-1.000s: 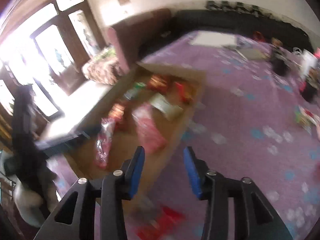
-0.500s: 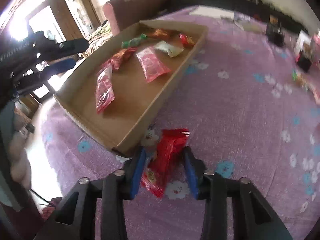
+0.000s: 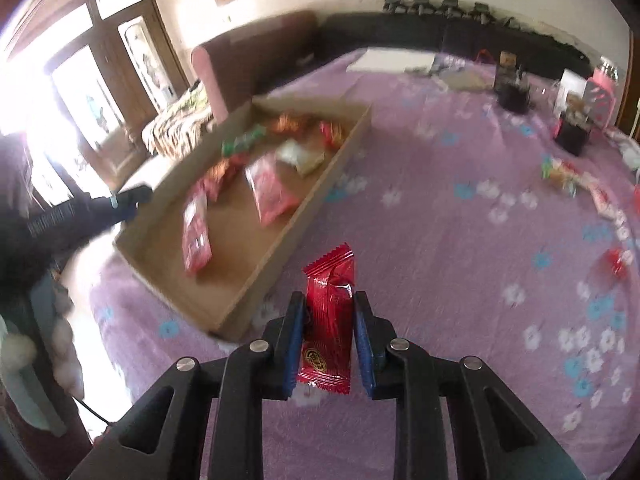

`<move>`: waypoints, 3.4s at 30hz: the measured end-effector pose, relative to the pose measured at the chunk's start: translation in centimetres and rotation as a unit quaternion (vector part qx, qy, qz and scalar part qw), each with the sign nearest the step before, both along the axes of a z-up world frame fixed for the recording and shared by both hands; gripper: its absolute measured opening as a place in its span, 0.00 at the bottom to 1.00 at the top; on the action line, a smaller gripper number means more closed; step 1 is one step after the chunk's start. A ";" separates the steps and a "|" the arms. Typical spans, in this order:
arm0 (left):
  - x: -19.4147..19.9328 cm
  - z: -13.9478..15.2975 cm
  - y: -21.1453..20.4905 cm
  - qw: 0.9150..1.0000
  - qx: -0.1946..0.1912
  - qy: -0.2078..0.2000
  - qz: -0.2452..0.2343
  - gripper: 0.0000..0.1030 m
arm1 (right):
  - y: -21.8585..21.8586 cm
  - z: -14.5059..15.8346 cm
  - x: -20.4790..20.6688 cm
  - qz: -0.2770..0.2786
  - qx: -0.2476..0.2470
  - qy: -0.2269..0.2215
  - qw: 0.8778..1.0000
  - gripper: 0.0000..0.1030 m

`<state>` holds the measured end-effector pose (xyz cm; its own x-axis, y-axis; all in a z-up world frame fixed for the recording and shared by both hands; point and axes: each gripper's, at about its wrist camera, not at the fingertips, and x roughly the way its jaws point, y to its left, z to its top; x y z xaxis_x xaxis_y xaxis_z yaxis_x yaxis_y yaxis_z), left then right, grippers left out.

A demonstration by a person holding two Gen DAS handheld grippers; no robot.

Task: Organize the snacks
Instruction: 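Carry both candies to the cardboard tray and open the left gripper, then lower the red candy into the tray and open the right gripper, then move both open grippers back toward the remaining snacks on the table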

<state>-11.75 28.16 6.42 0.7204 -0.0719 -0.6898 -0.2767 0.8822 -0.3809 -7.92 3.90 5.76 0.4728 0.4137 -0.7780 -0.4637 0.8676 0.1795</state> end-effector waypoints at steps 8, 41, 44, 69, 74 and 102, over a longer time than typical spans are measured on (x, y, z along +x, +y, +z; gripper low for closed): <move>-1.2 0.5 0.8 1.000 -0.007 -0.013 0.004 0.47 | 5.2 2.0 1.3 0.046 0.001 -0.018 0.999 0.23; -1.9 0.4 -0.5 0.992 0.120 0.010 0.031 0.48 | 11.9 -1.0 5.5 0.055 -0.044 -0.039 0.997 0.45; -1.9 0.5 -0.9 0.990 0.135 0.012 0.034 0.48 | 11.2 -0.5 5.3 0.047 -0.031 -0.042 0.998 0.58; -2.7 2.0 -4.6 0.990 0.144 0.001 0.005 0.48 | -4.8 0.4 6.3 -0.119 0.035 -0.030 0.992 0.69; -1.9 1.8 -5.8 0.990 0.138 0.011 -0.009 0.48 | -9.7 -0.5 6.5 -0.157 0.033 -0.023 0.987 0.70; 3.7 2.2 -18.6 0.976 0.034 0.039 -0.212 0.61 | -28.6 -1.1 10.5 -0.302 0.012 -0.011 0.953 0.70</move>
